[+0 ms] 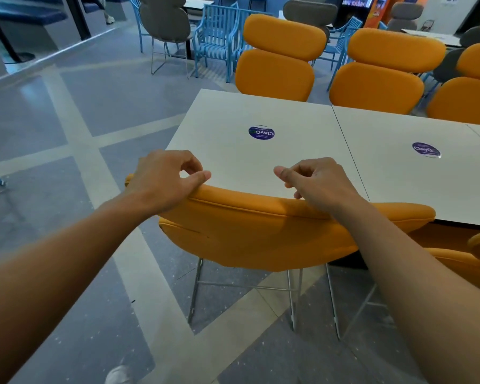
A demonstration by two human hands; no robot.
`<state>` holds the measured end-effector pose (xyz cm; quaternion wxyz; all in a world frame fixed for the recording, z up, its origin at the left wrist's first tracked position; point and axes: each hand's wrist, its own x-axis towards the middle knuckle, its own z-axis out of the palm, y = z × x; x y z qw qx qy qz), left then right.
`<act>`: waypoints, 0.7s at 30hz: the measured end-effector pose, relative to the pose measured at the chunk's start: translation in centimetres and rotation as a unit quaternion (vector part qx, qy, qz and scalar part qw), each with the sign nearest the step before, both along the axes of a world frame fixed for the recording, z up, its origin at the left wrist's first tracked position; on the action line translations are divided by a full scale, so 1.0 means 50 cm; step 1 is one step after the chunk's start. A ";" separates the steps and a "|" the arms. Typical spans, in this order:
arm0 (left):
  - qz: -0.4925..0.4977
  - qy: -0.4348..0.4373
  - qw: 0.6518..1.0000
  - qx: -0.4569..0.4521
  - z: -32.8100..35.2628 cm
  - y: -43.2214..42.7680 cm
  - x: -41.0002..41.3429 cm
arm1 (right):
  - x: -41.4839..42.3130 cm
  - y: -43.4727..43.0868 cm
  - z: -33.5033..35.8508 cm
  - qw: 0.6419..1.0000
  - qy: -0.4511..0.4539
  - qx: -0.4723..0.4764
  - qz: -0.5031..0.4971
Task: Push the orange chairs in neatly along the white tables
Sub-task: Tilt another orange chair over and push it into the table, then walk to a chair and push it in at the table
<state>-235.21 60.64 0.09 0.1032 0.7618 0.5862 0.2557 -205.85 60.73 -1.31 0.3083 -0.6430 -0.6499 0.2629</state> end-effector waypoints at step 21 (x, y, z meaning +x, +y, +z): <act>-0.038 -0.014 0.996 -0.081 -0.034 0.287 -0.610 | -0.624 0.323 0.008 0.992 -0.075 -0.056 0.082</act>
